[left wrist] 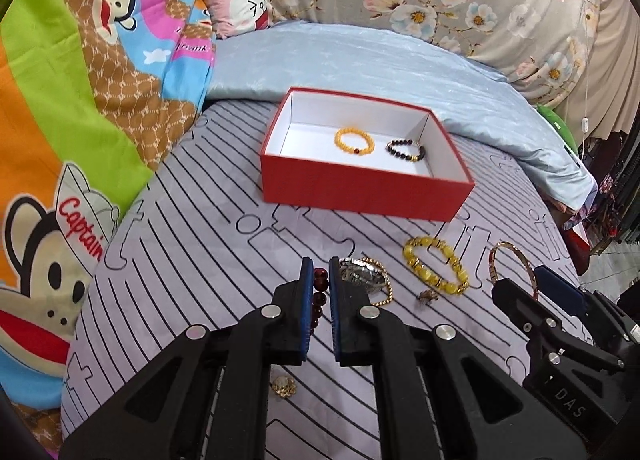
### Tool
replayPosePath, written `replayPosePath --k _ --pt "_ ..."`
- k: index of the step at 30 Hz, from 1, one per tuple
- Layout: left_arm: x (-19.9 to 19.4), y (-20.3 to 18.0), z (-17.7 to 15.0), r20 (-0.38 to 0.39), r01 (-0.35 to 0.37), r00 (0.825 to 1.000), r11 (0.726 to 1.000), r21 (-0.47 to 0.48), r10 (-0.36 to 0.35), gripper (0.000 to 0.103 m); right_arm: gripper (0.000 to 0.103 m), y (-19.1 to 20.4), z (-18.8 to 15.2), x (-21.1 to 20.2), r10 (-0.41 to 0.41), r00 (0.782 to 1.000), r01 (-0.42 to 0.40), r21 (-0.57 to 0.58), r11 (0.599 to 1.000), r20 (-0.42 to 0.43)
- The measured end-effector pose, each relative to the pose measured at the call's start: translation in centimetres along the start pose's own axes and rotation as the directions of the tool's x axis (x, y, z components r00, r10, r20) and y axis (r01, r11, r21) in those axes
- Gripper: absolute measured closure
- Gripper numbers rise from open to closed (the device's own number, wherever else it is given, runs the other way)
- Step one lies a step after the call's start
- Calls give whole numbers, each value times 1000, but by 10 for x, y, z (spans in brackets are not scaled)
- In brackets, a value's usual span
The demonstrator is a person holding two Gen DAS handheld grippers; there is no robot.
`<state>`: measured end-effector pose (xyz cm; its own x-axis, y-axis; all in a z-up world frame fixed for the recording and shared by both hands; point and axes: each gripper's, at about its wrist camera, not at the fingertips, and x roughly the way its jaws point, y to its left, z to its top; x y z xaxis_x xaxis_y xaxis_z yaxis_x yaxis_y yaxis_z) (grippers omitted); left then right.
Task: Organize jewelry
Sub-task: 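Grasp the gold bangle with the right tool while the left tool holds the red bracelet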
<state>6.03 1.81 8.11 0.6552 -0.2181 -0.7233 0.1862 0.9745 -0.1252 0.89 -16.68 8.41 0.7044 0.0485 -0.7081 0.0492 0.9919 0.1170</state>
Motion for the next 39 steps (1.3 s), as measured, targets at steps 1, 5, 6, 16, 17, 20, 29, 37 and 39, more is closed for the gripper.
replayPosePath --k 1,5,6,16,17,20,29,37,39 --pt "-1 -1 3 3 2 1000 1000 2 -2 95 48 0 3 -1 3 1000 -3 0 1000 7" --pt "-3 -3 13 12 12 1000 1000 2 -12 95 48 2 12 -2 6 1000 -6 -7 1000 23" --pt "-3 -4 16 14 12 1000 1000 3 -12 95 48 2 14 -2 9 1000 -8 -7 1000 27" --pt "3 -5 48 63 33 997 999 6 -34 95 48 2 36 10 10 999 -9 -15 1000 50" --pt "4 -5 53 70 41 997 999 4 -41 95 48 2 39 12 9 999 -8 -18 1000 53" --pt "7 -3 66 90 51 995 999 -3 -50 95 48 3 50 16 9 998 -7 -26 1000 67" --pt "25 27 69 49 42 998 997 -66 -39 90 48 -1 62 23 2 997 0 -24 1000 83" --pt "77 69 3 -141 -18 990 992 -127 -1 87 48 -6 36 33 -2 1000 2 3 1000 20" --pt "82 67 -3 -153 -14 988 992 -123 -5 86 48 -6 33 34 1 1000 -1 7 1000 11"
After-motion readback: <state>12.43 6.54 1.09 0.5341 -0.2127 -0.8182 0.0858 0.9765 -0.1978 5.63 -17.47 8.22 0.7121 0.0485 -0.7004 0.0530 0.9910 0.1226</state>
